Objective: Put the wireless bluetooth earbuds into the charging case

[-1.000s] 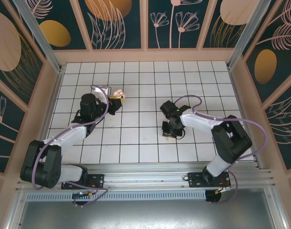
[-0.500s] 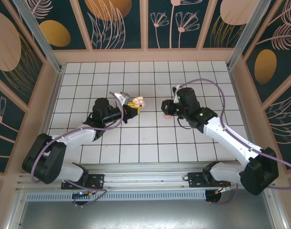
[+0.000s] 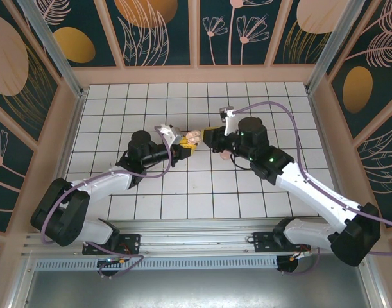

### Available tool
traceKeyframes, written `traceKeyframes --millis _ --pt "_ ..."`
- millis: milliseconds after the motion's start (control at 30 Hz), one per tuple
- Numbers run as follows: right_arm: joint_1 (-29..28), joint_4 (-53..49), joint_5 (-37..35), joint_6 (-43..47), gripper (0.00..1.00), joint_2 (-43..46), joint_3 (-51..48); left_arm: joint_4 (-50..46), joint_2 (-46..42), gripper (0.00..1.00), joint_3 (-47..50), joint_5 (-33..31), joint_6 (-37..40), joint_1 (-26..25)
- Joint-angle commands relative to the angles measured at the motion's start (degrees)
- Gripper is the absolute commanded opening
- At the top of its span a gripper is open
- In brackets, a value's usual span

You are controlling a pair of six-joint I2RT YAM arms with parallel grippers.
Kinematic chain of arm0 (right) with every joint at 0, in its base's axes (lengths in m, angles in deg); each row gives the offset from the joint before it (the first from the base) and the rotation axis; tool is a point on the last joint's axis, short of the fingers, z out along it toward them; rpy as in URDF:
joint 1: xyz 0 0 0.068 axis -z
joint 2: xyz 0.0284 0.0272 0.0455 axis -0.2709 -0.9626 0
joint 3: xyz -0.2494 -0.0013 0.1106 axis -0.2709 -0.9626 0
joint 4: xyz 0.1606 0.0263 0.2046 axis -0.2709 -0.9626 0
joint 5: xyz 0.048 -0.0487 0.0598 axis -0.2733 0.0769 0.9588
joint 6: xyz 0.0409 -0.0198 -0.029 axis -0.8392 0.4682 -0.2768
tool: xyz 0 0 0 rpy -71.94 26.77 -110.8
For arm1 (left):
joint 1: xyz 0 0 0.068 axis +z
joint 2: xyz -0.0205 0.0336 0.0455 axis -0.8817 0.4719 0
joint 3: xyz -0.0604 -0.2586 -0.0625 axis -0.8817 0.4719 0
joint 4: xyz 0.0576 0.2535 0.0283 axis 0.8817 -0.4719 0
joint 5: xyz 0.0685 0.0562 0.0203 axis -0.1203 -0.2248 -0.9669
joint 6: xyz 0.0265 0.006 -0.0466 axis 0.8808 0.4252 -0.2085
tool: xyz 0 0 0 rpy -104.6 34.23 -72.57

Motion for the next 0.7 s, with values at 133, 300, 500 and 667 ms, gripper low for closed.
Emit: traceKeyframes --millis 133,300,500,667 --pt "-3.0 5.8 -2.6 3.4 0.19 -3.6 2.0 1.2 -0.5 0.14 -2.0 0.6 4.7 -0.6" --pt "-3.9 7.6 -5.0 2.9 0.19 -5.1 1.2 0.9 -1.1 0.14 -1.8 0.3 5.1 -0.7" --pt "-4.2 8.3 -6.0 2.9 0.19 -5.9 0.1 0.8 -1.8 0.14 -1.8 -0.4 4.8 -0.7" --pt "-4.6 8.2 -6.1 2.8 0.19 -6.1 -0.3 0.7 -2.3 0.14 -2.0 -1.4 4.5 -0.7"
